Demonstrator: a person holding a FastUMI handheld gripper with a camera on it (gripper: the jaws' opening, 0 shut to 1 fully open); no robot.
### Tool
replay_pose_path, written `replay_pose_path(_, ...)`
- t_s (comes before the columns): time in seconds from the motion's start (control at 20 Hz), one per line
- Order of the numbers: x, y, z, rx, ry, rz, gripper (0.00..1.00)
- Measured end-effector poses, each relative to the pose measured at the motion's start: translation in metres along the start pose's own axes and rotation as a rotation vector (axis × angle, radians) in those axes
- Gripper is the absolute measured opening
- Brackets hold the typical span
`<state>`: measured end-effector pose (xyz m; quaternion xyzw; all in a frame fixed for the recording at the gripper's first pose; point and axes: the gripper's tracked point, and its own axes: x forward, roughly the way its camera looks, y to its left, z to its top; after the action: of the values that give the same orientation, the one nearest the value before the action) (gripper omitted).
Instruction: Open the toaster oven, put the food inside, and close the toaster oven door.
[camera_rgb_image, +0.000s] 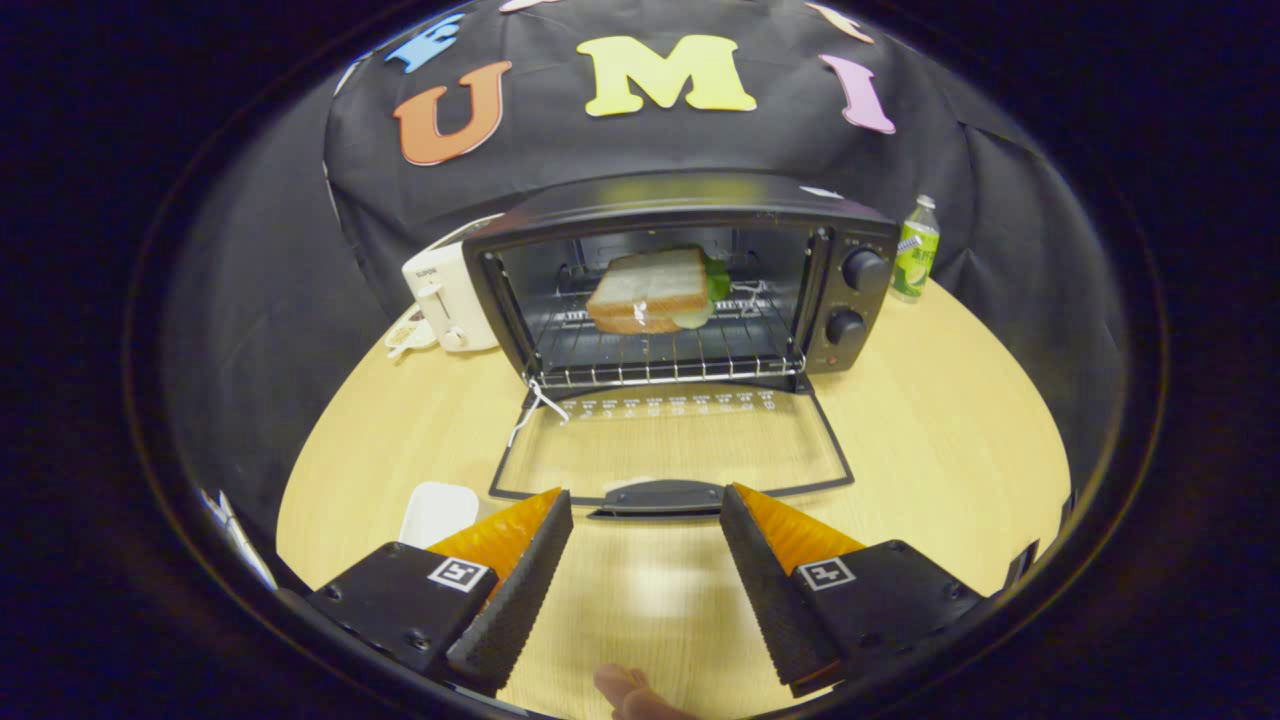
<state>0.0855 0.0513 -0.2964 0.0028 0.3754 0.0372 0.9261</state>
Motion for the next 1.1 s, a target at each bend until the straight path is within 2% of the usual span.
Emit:
replay_pose_path(0.15,0.006,0.0,-0.014,0.038,0.05,0.014,0.97)
replay_pose_path(0.6,0.028,-0.001,-0.039,0.012,0.129,0.021,0.97)
replay_pose_path(0.85,0.044,-0.009,-0.04,0.049,0.132,0.003,0.97)
replay_pose_path(1.1,0.037,-0.008,-0.036,0.031,0.12,0.002,0.96)
